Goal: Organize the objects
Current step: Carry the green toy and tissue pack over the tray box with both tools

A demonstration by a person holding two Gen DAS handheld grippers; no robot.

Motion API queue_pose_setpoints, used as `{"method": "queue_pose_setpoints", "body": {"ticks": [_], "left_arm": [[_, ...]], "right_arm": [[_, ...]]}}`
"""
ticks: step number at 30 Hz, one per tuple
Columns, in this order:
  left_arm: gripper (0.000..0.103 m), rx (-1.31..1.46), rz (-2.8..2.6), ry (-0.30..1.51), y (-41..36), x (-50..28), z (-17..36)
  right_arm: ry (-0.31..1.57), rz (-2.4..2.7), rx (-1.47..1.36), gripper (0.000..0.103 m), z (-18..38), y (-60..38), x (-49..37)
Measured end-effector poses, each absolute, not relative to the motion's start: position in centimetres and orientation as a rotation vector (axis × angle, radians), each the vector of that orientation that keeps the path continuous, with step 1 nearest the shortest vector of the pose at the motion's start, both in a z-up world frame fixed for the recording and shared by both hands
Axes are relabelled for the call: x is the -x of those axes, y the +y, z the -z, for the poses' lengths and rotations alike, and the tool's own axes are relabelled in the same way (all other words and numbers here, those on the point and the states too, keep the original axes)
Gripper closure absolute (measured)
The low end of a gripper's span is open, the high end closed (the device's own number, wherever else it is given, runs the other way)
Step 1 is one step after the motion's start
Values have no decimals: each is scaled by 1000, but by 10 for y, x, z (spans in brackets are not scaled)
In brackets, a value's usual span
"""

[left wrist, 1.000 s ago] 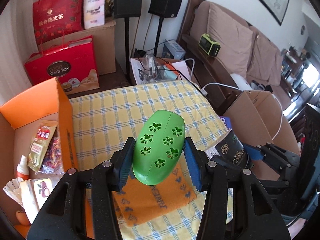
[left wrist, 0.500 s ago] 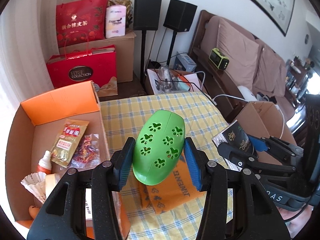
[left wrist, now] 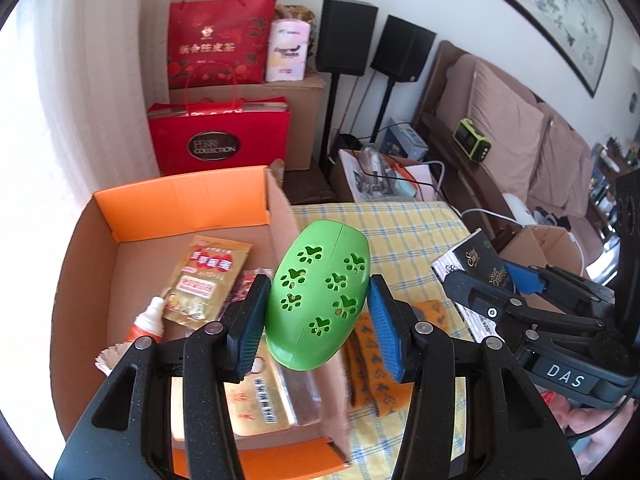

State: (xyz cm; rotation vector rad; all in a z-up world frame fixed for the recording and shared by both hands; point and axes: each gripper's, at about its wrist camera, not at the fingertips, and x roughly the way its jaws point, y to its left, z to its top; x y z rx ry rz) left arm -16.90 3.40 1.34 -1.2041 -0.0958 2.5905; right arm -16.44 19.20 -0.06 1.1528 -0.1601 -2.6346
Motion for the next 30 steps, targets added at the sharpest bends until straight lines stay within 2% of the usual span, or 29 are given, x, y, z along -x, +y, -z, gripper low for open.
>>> {"method": "queue_pose_setpoints", "body": {"ticks": [14,30], "left_arm": [[57,1243,-2688,-142,-41,185,-12],[57,1385,-2702,-152,-94,222,25]], "right_arm": [[-97,2539,-1142,48,-6,120,195],[-70,2439,-1218,48,17,61,247]]}}
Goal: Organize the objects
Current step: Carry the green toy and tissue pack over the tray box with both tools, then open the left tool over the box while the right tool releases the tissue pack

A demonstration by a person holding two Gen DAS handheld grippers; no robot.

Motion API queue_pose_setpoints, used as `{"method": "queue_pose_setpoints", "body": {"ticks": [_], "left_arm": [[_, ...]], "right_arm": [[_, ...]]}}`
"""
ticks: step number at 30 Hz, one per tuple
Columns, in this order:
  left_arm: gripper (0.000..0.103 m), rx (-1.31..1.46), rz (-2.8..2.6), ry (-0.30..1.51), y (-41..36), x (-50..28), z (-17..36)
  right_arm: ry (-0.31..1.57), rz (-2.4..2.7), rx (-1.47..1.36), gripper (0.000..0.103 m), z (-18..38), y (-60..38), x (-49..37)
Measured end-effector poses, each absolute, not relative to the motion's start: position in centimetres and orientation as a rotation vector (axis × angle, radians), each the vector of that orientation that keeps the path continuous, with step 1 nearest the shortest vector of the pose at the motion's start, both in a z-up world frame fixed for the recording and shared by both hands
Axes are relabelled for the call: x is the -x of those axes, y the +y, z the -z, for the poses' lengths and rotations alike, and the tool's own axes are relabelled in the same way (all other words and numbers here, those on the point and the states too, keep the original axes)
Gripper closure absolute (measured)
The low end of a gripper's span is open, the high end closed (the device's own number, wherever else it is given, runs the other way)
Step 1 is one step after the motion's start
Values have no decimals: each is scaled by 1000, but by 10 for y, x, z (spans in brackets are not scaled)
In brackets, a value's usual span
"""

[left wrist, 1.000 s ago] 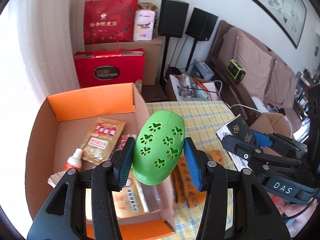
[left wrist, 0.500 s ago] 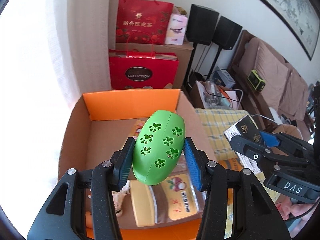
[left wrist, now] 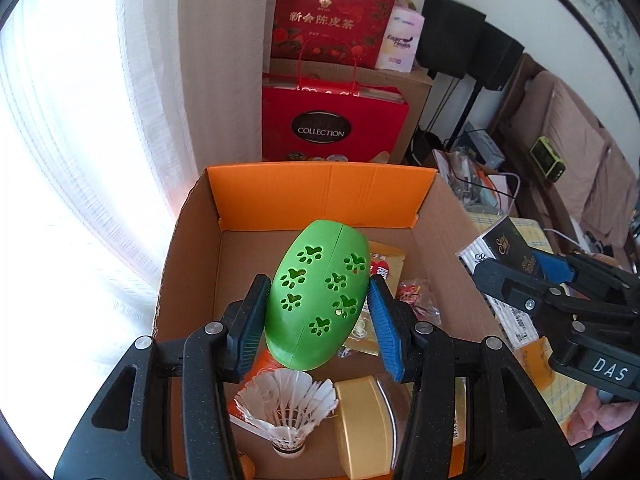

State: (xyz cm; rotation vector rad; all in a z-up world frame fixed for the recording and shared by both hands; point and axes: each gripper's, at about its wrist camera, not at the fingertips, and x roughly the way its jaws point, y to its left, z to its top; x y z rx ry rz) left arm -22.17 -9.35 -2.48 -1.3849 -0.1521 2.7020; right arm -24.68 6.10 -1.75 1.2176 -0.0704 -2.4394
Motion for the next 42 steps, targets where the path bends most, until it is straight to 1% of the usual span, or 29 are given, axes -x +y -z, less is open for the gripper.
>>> {"method": "queue_pose_setpoints", "body": {"ticks": [12,14,19,20,21,24,27,32,33,35,36,42], "left_arm": [[56,1561,-2653,-144,-108,262,72],[56,1599,-2628,-173,-111,265,79],[55,1615,-2637,-203,-118,267,81],[54,1617,-2630,-210,-119,267,81],[49,1619,-2625,-220,-120,266,81],[45,1609,-2615,-260,-124,263,75],[35,1568,-2618,-309,-129,256,63],[31,1476,-2652,-343,-139,239,36],[26,1458,-2665,-337,-141,237,31],[22,1425,-2686,-338,-145,232,22],[20,1423,-2688,-340,-147,230,20],[20,1440,-2708,-333,-159,226,19]], "right_arm": [[-30,2416,-1253,48,27,37,280],[-24,2413,-1259,48,30,35,284],[-11,2404,-1269,48,34,29,290],[-10,2402,-1270,48,34,28,291],[-11,2400,-1270,48,34,27,291],[-21,2387,-1273,48,34,24,292],[-11,2382,-1274,48,33,18,293],[-3,2361,-1287,48,31,8,297],[-5,2356,-1290,48,31,6,298],[-4,2345,-1301,48,32,0,301],[-3,2340,-1306,48,34,-3,303],[-13,2316,-1346,48,42,-17,314]]}}
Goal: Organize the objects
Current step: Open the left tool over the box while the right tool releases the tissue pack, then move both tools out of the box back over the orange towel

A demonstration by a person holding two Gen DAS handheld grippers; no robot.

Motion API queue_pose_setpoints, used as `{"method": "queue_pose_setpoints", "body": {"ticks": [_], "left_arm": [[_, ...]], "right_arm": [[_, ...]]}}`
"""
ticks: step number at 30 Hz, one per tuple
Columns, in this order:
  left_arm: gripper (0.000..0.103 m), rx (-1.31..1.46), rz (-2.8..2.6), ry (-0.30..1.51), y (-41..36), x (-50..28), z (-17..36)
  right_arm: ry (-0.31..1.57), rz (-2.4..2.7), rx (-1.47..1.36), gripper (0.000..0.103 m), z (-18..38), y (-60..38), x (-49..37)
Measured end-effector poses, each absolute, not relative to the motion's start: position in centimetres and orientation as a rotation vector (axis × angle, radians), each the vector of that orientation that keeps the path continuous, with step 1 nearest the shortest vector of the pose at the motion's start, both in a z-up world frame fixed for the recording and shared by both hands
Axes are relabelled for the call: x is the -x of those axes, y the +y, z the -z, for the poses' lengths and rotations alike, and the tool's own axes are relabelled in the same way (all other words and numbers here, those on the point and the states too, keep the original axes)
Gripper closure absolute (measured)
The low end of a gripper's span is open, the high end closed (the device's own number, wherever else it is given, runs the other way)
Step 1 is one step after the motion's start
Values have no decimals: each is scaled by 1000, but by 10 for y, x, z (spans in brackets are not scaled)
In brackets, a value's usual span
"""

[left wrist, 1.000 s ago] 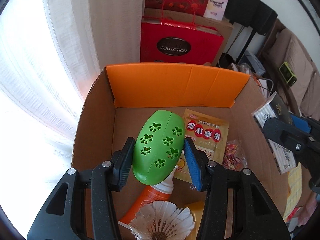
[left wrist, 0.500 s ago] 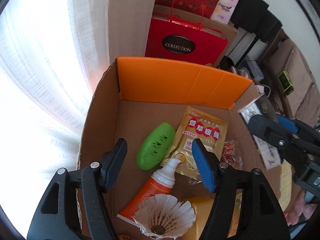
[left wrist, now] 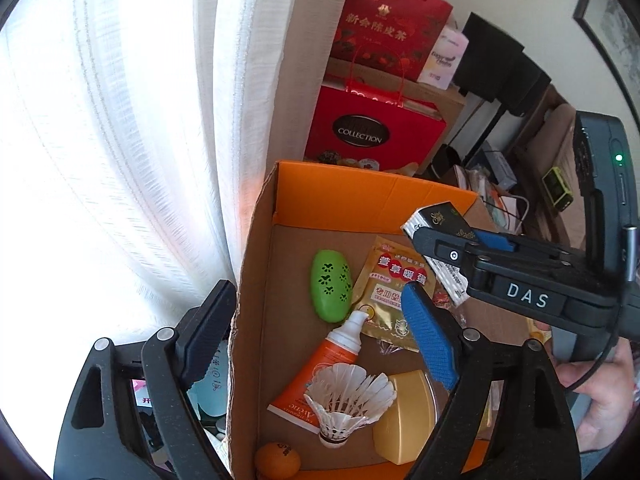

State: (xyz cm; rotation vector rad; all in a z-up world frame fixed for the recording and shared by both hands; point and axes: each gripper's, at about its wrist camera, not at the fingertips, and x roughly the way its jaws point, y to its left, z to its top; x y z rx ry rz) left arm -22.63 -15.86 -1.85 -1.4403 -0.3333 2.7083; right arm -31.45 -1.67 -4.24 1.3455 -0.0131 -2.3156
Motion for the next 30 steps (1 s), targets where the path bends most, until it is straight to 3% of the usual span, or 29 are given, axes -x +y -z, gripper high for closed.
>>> {"method": "queue_pose_setpoints", "body": {"ticks": [4,7,12,19,30], "left_arm": [[12,1447,-2701,-361,-163,223,24],[9,1453,-2691,-358,-160,222,27],[1,1453,-2675,-355,-155,219,28],[0,1455,-2658,-328,-142,216,26],[0,1431,-2661,-286,-125,203,18]], "right_arm": [[-23,2318,-1375,47,50,-26,326],[-58,2323,-1384,31,54,-27,332],[-52,2351,-1341,31,45,-20,326],[11,2399,-1271,31,24,-2,303],[61,2464,-1233,21,11,25,269]]}}
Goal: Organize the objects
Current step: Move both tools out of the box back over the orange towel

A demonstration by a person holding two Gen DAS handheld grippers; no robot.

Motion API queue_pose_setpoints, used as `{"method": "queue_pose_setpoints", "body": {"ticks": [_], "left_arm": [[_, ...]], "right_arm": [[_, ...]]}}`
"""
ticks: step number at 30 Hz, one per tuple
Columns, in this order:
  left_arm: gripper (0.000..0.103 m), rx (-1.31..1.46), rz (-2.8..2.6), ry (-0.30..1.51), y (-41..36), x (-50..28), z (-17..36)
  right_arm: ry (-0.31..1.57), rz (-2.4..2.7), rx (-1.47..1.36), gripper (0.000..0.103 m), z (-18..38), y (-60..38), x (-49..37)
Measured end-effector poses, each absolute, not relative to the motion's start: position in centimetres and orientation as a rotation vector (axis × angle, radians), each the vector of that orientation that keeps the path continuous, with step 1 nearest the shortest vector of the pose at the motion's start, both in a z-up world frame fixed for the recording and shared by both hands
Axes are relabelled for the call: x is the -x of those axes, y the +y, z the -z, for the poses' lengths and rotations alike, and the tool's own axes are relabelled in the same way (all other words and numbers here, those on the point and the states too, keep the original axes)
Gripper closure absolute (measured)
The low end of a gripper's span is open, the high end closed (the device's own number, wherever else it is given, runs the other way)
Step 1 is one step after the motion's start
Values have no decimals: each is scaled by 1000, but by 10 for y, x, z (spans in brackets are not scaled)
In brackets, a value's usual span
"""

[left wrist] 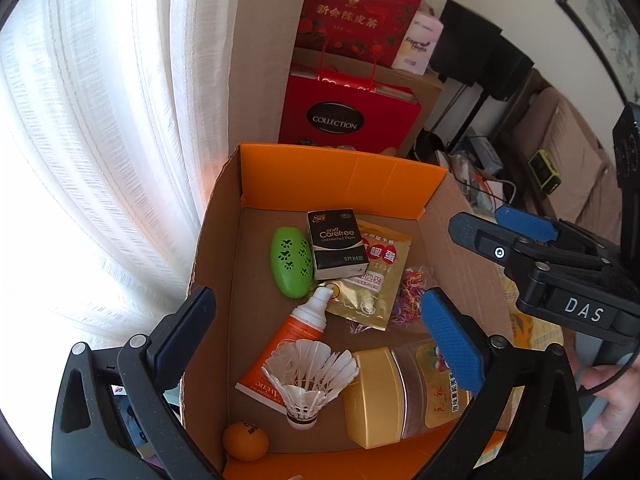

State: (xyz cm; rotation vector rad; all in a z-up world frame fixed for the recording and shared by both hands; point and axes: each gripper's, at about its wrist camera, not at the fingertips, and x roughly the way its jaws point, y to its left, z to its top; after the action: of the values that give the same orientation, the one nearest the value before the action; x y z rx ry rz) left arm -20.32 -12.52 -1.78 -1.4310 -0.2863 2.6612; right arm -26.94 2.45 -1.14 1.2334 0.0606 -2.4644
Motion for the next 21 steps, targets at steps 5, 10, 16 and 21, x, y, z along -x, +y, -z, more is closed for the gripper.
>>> {"method": "queue_pose_setpoints", "body": {"ticks": [5,10,16,21], "left_arm": [[0,1413,-2665,-260,-116,194,15],[0,1416,-2657,-238,-106,187,17],[0,1387,-2659,-205,-91,178,10],[0,1351,-2653,-171,-75,169,6]], "right_arm": [[74,2504,-1225,13,8,41,254],[125,2541,-1220,9,7,53,237],[113,2569,-1216,3,3,72,224],[91,2592,-1214,0,-2,90,213]]}}
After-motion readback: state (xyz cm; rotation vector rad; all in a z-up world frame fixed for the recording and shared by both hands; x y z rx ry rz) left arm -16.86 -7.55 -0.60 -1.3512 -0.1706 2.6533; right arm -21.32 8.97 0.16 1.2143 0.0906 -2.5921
